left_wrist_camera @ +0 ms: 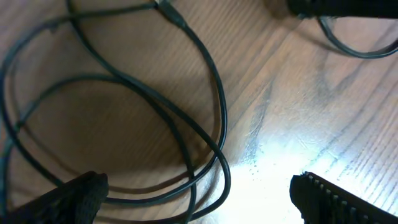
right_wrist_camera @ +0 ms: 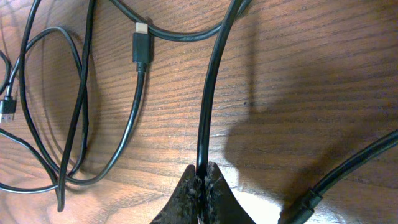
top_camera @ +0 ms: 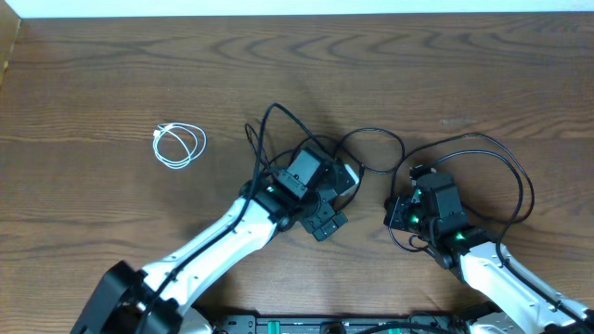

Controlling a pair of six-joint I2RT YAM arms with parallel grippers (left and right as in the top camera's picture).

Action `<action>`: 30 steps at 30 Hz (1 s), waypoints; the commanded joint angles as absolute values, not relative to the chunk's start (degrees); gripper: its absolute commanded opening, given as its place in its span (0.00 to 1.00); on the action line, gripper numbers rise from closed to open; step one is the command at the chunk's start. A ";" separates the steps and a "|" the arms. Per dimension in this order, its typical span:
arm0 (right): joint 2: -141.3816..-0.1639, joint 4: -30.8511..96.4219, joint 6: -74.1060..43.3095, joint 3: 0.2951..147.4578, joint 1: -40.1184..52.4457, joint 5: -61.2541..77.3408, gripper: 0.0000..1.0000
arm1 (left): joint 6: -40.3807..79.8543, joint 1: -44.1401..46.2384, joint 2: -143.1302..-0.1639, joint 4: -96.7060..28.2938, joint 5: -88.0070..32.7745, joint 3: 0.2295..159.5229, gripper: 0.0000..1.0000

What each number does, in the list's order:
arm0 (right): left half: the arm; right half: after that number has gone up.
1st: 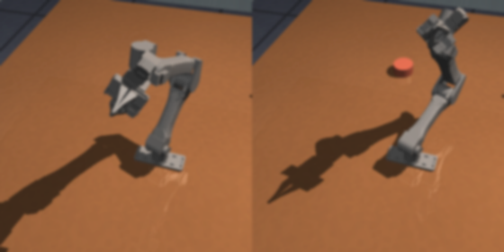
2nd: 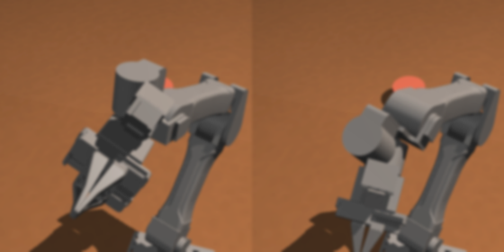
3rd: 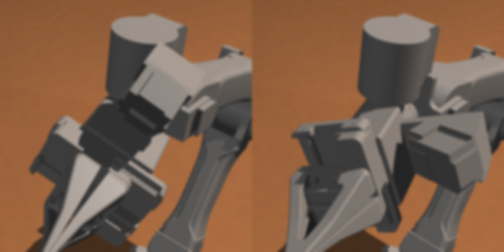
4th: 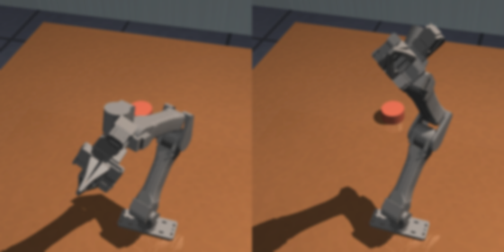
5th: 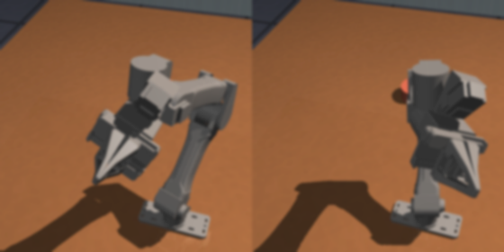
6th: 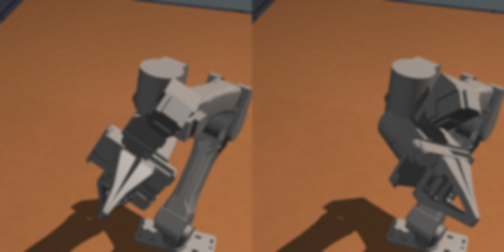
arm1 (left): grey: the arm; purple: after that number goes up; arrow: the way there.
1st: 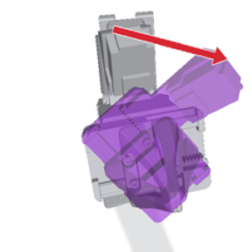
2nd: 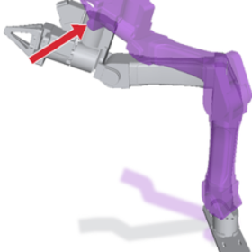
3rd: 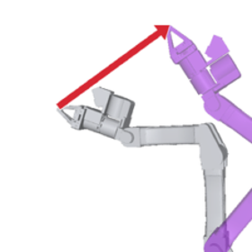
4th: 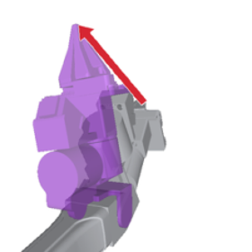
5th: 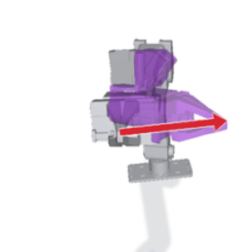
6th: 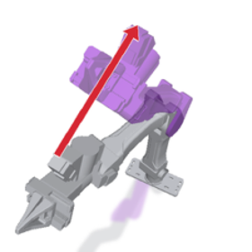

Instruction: Untangle cables

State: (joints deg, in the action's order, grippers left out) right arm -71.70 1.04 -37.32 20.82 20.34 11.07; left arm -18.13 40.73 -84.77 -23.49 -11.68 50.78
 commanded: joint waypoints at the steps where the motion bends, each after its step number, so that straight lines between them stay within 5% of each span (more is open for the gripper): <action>1: -71.26 1.06 -37.89 20.36 20.73 10.46 0.02 | -20.14 40.86 -85.73 -25.02 -11.35 50.83 0.98; 23: -71.26 1.58 -37.89 20.34 20.73 10.44 0.02 | -20.08 40.80 -102.89 -20.29 -7.92 50.83 0.96; 26: -71.26 1.52 -37.89 20.34 20.73 10.44 0.02 | -20.05 40.80 -102.89 -20.73 -7.92 50.83 0.33; 28: -71.26 1.48 -37.89 20.34 20.73 10.44 0.02 | -20.08 40.80 -102.89 -21.37 -7.92 50.83 0.19; 30: -71.26 1.48 -37.89 20.34 20.73 10.44 0.02 | -20.08 40.80 -102.89 -21.80 -7.94 50.83 0.18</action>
